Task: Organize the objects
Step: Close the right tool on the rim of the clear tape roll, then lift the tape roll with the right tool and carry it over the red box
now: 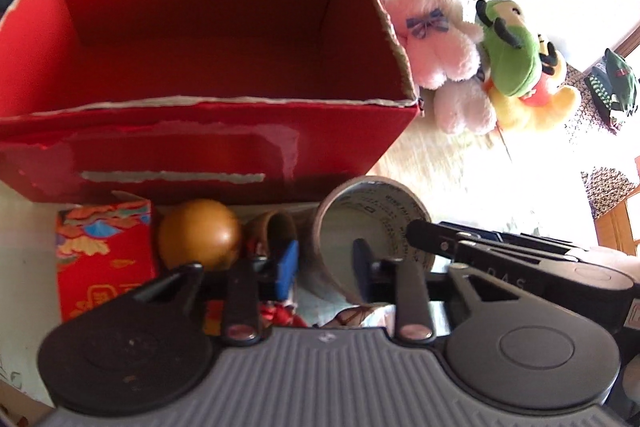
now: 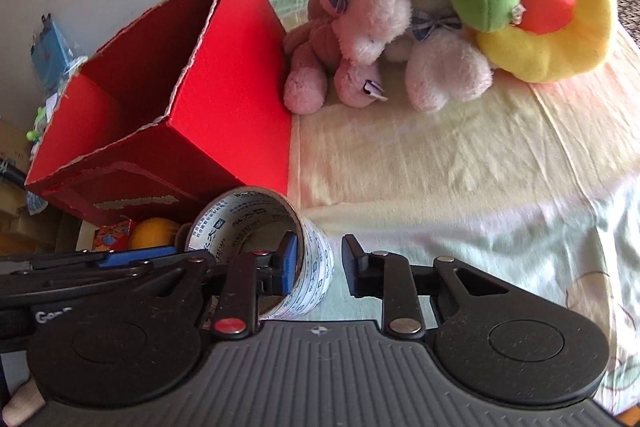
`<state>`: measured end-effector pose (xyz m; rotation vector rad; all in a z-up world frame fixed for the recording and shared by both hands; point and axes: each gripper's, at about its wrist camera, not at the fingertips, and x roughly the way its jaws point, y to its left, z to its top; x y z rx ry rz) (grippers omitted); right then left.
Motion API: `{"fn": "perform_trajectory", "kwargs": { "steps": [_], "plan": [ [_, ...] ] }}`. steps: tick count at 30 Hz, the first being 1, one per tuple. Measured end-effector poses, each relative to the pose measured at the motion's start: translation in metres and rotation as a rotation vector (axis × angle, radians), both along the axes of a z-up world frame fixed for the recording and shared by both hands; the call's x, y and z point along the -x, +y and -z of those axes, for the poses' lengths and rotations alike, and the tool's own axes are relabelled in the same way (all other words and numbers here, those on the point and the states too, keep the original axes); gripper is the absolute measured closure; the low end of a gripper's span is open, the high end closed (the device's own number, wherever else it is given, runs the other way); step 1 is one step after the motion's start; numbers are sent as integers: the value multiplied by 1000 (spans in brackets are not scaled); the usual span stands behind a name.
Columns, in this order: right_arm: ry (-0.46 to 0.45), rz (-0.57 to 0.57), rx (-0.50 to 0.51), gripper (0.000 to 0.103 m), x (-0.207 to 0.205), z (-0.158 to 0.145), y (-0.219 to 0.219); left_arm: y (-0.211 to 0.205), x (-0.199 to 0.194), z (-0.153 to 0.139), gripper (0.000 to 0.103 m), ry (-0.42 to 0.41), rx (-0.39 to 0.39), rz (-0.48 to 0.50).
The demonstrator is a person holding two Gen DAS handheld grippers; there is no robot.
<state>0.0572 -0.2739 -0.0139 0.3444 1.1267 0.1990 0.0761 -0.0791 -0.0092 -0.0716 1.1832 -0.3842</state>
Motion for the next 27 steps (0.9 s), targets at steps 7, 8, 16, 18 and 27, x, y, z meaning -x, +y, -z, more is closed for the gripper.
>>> {"fn": "perform_trajectory", "kwargs": {
  "steps": [7,8,16,18,27],
  "plan": [
    [22,-74,-32,90,-4,-6,-6,-6,-2,5,92,-7,-59,-17],
    [22,-80,-25,90,-7,-7,-6,-6,-1,4,96,-7,-65,-17],
    [7,-91,57,90,-5,-24,-25,-33,8,1,98,-6,-61,40],
    [-13,-79,81,90,-2,-32,-36,-43,13,-3,98,-23,-50,69],
    [-189,-10,101,90,5,-81,-72,-70,21,-54,98,-200,11,138]
  ]
}}
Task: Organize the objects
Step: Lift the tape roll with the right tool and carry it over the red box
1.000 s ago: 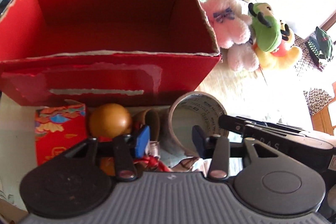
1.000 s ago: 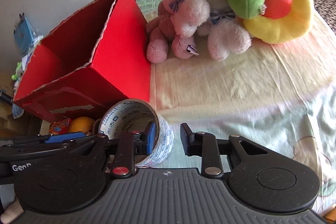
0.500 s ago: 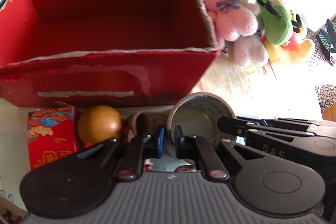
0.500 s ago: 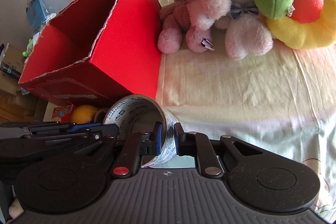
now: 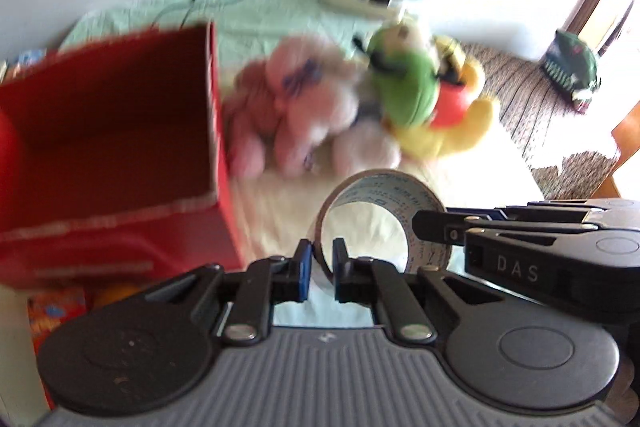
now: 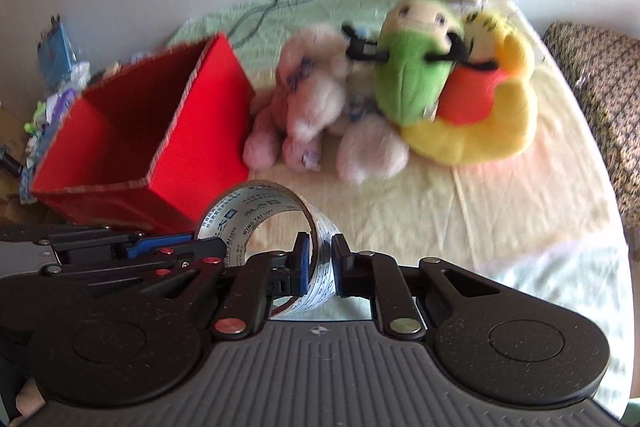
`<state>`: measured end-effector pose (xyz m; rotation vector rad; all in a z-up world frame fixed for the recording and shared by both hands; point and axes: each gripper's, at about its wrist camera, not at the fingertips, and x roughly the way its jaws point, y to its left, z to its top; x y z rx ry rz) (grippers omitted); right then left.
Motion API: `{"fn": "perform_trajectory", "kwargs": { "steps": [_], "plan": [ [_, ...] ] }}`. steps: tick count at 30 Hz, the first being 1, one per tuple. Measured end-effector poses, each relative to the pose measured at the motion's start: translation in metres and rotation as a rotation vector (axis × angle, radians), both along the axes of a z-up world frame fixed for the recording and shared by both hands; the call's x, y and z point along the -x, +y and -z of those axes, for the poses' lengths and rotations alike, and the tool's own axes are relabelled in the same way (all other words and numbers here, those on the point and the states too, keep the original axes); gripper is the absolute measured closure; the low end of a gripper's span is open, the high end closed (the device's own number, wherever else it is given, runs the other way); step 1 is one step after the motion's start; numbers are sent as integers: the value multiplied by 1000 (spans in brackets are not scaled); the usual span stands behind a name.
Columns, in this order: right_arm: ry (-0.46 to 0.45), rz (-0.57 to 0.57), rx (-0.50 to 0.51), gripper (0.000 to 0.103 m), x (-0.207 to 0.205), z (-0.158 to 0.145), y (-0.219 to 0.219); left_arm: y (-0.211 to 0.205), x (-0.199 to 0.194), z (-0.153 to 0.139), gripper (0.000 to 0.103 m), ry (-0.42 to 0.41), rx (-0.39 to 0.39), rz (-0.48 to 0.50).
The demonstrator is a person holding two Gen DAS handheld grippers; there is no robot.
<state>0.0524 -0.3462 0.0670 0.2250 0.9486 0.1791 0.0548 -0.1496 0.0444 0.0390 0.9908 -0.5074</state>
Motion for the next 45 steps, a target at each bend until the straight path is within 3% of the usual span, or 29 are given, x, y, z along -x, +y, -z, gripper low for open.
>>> {"fn": "perform_trajectory", "kwargs": {
  "steps": [8,12,18,27,37,41,42,45],
  "plan": [
    [-217,-62,31,89,-29,-48,23,19,-23,-57,98,-146,50,-40],
    [-243,-122,38,89,-62,-58,49,43,-48,-70,98,-163,76,-79],
    [-154,-186,8,89,-105,-59,91,90,-86,-67,98,-138,89,-128],
    [-14,-312,168,89,-159,-37,170,133,-138,-13,97,1,78,-123],
    [169,-398,373,94,-206,15,220,139,-183,43,96,139,42,-85],
    [190,-406,437,95,-208,25,229,141,-189,52,91,173,44,-71],
    [194,-403,454,95,-211,27,231,141,-189,53,84,173,37,-68],
    [213,-396,464,96,-214,33,231,143,-189,54,79,166,33,-53]
  ]
}}
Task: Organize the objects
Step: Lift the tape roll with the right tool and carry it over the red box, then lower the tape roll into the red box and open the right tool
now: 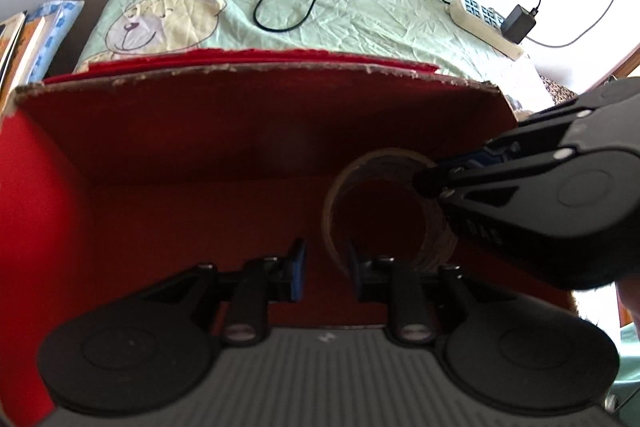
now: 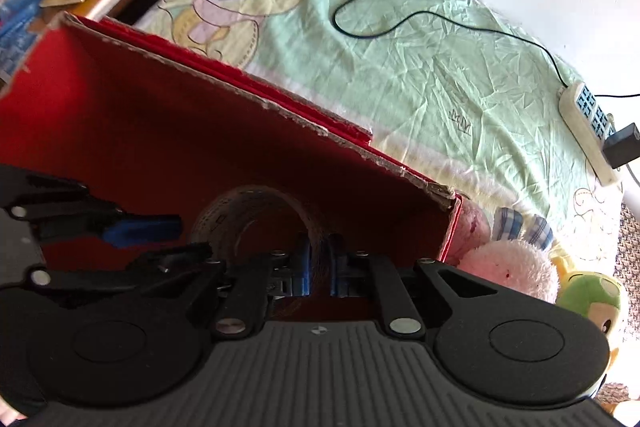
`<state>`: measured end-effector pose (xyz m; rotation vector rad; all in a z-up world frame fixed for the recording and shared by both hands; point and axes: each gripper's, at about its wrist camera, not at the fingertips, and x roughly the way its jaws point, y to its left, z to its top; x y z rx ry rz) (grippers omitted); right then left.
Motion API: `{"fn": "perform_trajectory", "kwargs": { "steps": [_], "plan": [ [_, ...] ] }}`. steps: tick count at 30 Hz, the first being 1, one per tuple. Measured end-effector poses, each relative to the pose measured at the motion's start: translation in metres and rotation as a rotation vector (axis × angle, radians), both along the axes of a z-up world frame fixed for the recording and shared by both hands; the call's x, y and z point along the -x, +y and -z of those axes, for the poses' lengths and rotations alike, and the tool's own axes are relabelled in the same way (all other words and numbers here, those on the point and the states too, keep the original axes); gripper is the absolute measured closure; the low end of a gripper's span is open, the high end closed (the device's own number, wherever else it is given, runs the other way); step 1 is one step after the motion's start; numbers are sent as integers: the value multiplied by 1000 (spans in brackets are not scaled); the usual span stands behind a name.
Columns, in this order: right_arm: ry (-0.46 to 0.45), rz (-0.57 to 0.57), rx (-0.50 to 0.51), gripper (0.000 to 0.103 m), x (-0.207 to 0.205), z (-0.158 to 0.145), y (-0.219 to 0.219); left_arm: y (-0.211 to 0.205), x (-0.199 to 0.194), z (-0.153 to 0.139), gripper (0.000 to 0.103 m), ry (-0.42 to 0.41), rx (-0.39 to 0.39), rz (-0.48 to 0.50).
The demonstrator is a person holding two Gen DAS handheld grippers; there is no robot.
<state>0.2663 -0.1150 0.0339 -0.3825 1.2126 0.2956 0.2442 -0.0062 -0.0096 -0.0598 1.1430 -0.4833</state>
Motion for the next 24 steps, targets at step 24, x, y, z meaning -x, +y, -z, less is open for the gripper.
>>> {"fn": "perform_trajectory", "kwargs": {
  "steps": [24],
  "plan": [
    [139,94,-330,76,1,-16,-2,40,2,-2,67,-120,-234,-115]
  ]
}}
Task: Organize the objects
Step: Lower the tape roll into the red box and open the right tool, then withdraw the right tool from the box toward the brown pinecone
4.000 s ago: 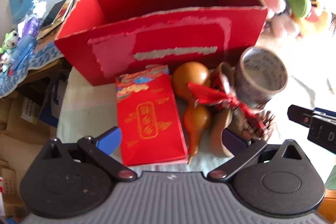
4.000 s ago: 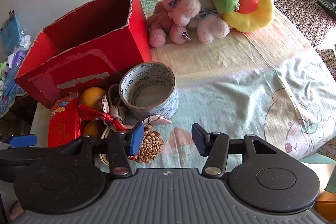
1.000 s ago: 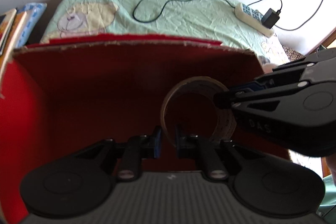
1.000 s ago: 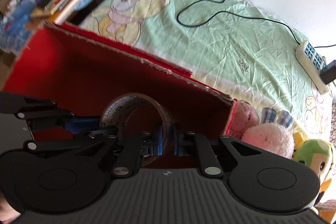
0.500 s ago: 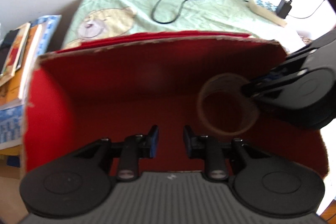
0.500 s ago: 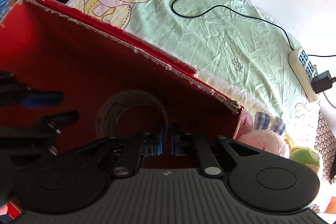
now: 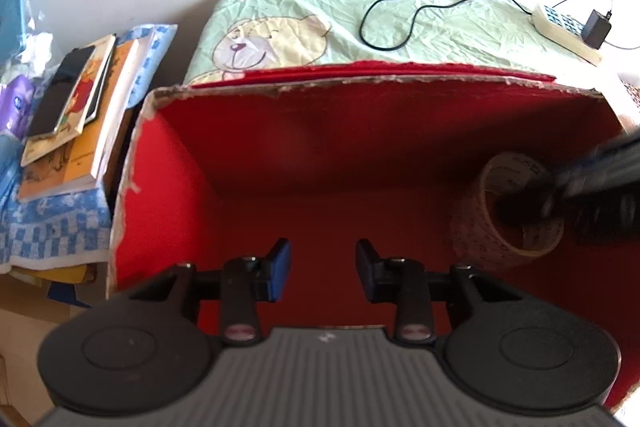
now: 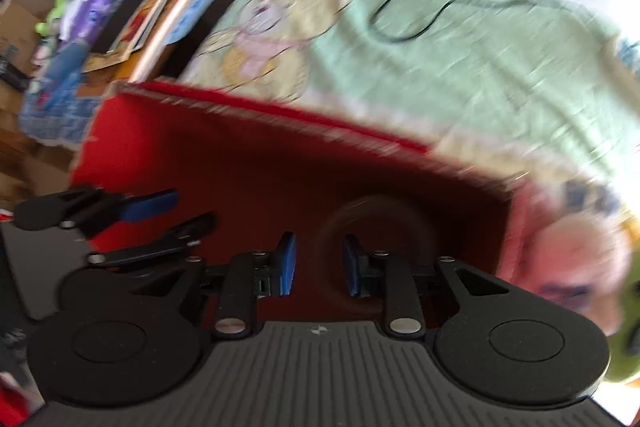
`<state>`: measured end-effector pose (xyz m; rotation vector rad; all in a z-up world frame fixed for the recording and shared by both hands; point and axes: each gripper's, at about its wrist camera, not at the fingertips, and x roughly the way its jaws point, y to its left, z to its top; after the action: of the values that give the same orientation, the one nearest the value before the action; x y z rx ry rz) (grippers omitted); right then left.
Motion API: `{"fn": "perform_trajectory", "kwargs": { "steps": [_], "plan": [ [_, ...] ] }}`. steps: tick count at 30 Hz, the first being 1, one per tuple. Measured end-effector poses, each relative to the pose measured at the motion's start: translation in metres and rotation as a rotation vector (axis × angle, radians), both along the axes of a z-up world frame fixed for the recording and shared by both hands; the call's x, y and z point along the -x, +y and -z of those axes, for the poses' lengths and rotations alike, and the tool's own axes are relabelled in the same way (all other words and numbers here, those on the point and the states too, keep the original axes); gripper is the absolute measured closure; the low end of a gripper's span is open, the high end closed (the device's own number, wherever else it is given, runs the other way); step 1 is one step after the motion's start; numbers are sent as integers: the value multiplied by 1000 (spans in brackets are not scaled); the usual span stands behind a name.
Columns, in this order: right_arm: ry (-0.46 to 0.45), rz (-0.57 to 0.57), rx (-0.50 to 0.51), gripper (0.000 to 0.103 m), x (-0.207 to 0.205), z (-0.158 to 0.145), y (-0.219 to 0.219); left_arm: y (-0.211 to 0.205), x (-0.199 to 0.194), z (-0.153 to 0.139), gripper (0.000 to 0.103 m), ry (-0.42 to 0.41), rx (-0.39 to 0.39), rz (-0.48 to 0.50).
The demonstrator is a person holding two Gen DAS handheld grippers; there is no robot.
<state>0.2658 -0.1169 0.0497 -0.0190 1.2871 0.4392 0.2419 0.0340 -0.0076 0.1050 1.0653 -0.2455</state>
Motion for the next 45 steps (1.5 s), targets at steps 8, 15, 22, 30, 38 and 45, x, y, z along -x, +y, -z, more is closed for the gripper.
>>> {"fn": "perform_trajectory", "kwargs": {
  "steps": [8,15,22,30,38,45],
  "plan": [
    [54,-1,50,79,6,23,14,-3,1,3,65,-7,-34,-23],
    [2,22,108,88,1,33,7,-6,1,2,63,-17,-54,-7],
    [-19,35,96,87,5,37,2,-8,1,3,63,-23,-69,7],
    [-92,74,59,87,23,22,-3,-12,5,1,63,-46,-77,31],
    [-189,159,30,78,46,-2,-25,-16,14,-8,44,-104,-105,50],
    [-250,255,-19,78,67,-10,-41,-24,34,-33,35,-140,-80,89]
  ]
}}
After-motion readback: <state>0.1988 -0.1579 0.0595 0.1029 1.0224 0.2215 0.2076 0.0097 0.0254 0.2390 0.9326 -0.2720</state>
